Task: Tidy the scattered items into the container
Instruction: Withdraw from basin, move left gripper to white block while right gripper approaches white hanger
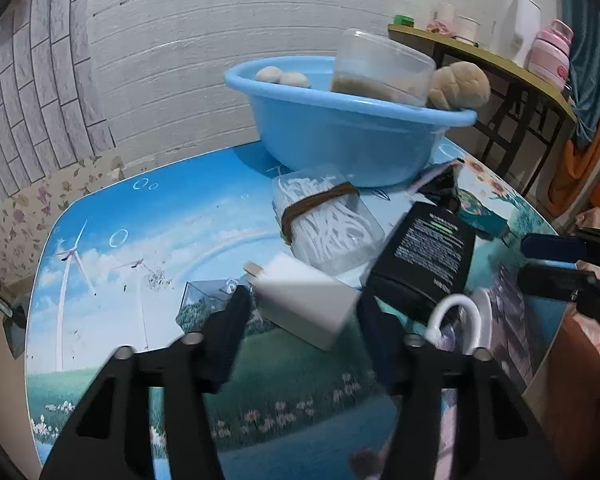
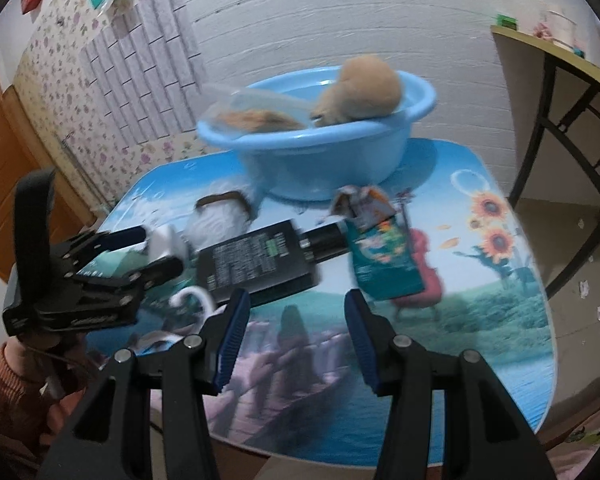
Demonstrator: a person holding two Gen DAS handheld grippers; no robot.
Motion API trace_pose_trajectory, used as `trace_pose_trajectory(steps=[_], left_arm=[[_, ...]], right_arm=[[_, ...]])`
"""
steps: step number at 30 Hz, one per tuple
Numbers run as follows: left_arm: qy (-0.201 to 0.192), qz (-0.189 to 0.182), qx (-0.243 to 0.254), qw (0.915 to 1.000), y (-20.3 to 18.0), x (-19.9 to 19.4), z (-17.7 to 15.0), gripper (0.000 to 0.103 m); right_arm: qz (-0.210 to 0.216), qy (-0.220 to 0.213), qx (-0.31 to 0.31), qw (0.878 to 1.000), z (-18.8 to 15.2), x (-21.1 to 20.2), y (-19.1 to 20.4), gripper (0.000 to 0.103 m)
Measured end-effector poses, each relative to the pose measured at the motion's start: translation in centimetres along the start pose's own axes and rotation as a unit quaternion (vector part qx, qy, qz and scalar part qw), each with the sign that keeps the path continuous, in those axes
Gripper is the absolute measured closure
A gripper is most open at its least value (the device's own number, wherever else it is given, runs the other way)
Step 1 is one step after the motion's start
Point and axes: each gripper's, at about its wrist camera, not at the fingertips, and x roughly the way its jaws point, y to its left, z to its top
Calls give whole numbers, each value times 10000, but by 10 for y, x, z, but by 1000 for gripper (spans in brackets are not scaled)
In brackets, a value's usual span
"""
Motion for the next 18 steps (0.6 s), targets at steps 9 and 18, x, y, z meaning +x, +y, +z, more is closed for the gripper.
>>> trace_pose_trajectory(steps=[9,18], left_arm=[[-86,70,-275,9996,18,-20,-17,53],[-78,119,-383,9992,28,-34,-29,53]], right_arm=[[401,280,-234,9985,-9,14,39,54],[27,388,-239,9990,-13,28,36,90]])
